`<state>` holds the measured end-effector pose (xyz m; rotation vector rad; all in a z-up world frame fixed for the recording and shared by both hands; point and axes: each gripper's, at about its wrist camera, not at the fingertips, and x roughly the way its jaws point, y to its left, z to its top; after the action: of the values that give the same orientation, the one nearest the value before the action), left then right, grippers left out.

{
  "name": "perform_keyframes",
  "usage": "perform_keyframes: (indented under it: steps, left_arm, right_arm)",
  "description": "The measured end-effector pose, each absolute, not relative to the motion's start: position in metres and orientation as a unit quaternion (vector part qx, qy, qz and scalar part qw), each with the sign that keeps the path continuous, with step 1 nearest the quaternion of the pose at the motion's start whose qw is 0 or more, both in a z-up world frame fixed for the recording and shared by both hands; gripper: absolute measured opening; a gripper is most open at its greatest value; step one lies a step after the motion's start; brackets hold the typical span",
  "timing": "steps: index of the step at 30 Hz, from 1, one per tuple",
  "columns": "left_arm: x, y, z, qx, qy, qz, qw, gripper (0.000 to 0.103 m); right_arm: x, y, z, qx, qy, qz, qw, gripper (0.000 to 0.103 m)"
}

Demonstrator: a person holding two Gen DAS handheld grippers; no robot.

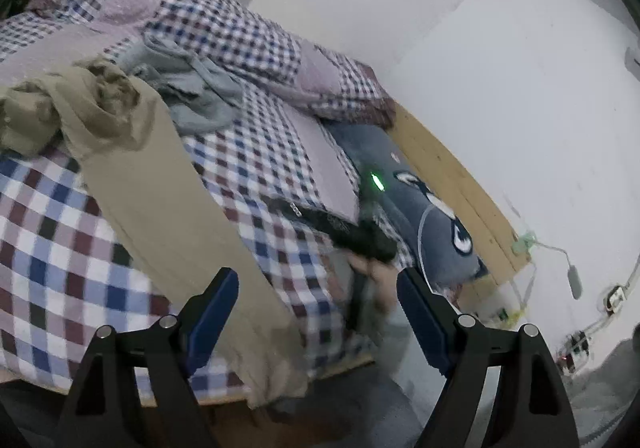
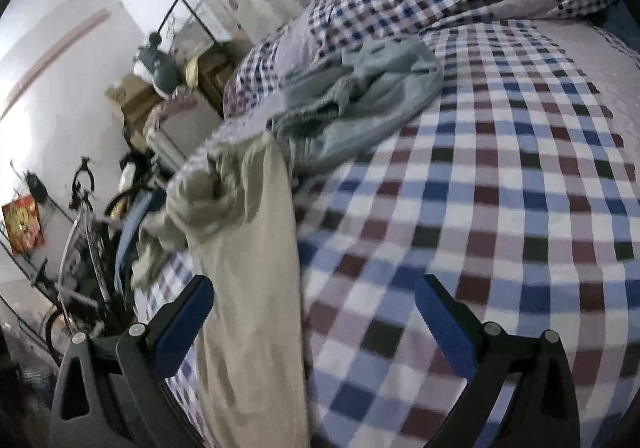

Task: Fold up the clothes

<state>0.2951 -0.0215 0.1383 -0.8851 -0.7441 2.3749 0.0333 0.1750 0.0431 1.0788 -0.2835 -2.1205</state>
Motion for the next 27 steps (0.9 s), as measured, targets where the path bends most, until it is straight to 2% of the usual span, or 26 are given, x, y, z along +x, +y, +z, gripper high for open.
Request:
perform_keyframes:
  steps: [8,10,12,17,20,23,27]
  left_arm:
    - [0.266,-0.033,0.122,-0.282,-0.231,0.900,0.237,0.085]
    - [0.253,-0.032,0.117,-0.274,-0.223,0.904,0.242,0.085]
    - [0.243,-0.028,0.113,-0.264,-0.214,0.908,0.245,0.085]
    - [0.220,-0.014,0.083,-0.253,-0.136,0.940,0.184,0.085]
    - [0.209,-0.011,0.047,-0.295,-0.112,0.935,0.162,0.085]
    - [0.198,-0.011,0.035,-0.329,-0.128,0.919,0.176,0.085]
    - [0.200,-0.019,0.038,-0.310,-0.142,0.921,0.189,0.085]
  right_arm:
    - [0.104,0.217,0.032,0.437,-0.085,-0.824,0.350,0.102]
    - [0.127,0.227,0.030,0.439,-0.082,-0.824,0.350,0.097]
    - [0.154,0.235,0.027,0.440,-0.073,-0.824,0.348,0.086]
    - [0.201,0.236,0.014,0.462,-0.046,-0.821,0.332,0.079]
    - [0.219,0.228,0.004,0.478,-0.021,-0.817,0.321,0.070]
    - [0.227,0.216,-0.009,0.498,0.005,-0.810,0.311,0.058]
    - [0.229,0.201,-0.023,0.517,0.042,-0.802,0.297,0.050]
